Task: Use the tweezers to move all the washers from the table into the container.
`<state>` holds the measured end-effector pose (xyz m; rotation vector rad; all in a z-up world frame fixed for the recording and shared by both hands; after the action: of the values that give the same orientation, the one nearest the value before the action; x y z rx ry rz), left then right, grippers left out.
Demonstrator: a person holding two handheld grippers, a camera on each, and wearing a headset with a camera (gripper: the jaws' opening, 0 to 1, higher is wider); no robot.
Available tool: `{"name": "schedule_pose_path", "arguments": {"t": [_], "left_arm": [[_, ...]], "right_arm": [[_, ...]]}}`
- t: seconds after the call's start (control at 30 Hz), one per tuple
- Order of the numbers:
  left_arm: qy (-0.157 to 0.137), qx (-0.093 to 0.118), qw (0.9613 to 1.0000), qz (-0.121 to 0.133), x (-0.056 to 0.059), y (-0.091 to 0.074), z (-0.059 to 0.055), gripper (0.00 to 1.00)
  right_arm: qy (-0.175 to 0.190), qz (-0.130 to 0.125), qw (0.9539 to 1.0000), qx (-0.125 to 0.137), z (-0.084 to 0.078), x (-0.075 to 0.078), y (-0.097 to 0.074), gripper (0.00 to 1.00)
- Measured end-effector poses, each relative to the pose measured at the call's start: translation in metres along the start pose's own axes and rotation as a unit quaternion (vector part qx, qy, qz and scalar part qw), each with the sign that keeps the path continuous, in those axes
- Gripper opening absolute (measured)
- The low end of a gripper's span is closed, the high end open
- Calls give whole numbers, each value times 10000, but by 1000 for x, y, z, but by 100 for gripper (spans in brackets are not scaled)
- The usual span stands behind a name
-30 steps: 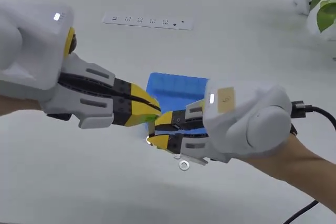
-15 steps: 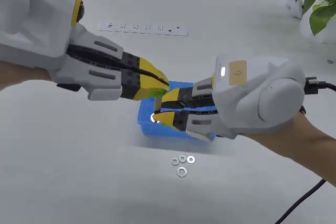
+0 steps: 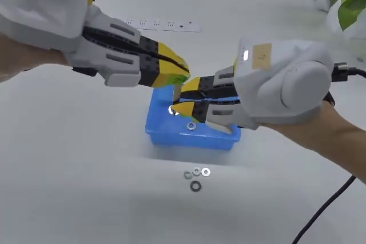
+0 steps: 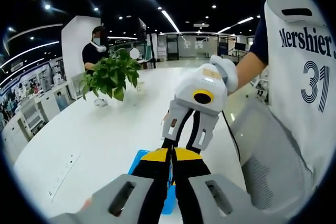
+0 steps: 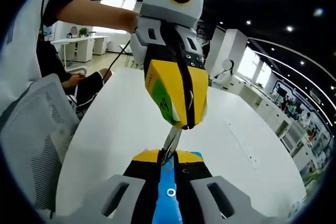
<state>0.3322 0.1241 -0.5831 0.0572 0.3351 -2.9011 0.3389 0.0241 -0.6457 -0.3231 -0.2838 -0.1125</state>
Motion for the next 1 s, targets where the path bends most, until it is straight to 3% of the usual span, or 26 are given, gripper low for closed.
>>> {"name": "schedule_pose_path", "arguments": {"t": [0.37,0.77,1.0], "left_arm": [[-158,21,9999,15,-18,8,-25,5],[-349,-153,9993,59,-31,16,-64,5],[-517,-260,9983,67,-35,19,-79,5]], "right_arm": [[175,53,9997,-180,-25,11,11,10],[450,239,9979,-409,-60,13,28,10],[548,339,9966,-515,-77,13,34,10]]}}
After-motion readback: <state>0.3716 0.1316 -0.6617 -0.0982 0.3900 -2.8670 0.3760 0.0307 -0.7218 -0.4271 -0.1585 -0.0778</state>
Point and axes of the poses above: the centre of the closed fingertips' face, and the gripper's own axes: y roughly forward along the fingers, x roughly to its right, z roughly out of its top, the point moved 8 cm from there along -y, roughly backward along the fingers, and after that the axes turned 12 degrees about x, right-handed, at the moved point
